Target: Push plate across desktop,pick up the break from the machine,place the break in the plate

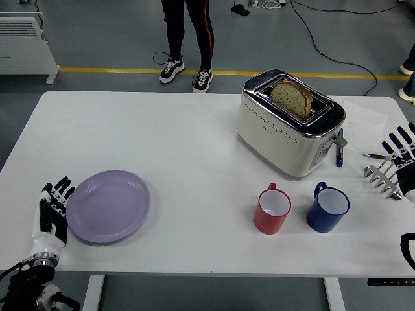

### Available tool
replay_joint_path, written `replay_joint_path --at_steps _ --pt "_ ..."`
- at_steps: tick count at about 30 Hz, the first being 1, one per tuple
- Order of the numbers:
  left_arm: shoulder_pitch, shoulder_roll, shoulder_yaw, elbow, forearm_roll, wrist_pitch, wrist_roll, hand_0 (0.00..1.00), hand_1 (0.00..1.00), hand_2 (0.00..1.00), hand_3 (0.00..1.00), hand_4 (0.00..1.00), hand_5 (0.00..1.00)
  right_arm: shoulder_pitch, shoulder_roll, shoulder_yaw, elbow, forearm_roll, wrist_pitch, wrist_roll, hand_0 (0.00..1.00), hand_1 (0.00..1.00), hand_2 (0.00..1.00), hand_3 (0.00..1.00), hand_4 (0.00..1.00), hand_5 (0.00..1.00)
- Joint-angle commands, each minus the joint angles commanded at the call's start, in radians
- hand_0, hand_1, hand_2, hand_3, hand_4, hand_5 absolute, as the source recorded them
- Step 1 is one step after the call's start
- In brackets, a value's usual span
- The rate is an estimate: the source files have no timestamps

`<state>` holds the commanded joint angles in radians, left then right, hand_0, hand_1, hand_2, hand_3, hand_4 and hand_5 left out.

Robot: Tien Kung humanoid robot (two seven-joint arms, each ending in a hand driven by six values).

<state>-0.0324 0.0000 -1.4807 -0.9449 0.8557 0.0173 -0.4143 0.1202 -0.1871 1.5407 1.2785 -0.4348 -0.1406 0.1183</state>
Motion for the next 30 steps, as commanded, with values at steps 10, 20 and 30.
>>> replay_joint_path --at_steps 10,20,30 --pt "-0.008 0.000 0.064 -0.012 -0.039 -0.001 -0.005 0.854 0.872 0.862 0.748 0.539 0.998 0.007 0.003 -0.005 -0.001 0.001 0.000 0.000 0.713 0.652 0.675 0.659 0.481 0.524" --pt "-0.015 0.000 0.171 -0.029 -0.132 -0.021 -0.003 0.844 0.865 0.861 0.747 0.540 0.998 0.013 0.003 -0.008 0.000 0.001 0.000 0.001 0.713 0.652 0.674 0.658 0.481 0.524" --pt "-0.017 0.000 0.264 -0.071 -0.188 -0.033 0.004 0.801 0.845 0.855 0.746 0.539 0.998 0.019 0.004 -0.011 0.006 0.005 0.001 0.002 0.713 0.652 0.672 0.658 0.481 0.524"
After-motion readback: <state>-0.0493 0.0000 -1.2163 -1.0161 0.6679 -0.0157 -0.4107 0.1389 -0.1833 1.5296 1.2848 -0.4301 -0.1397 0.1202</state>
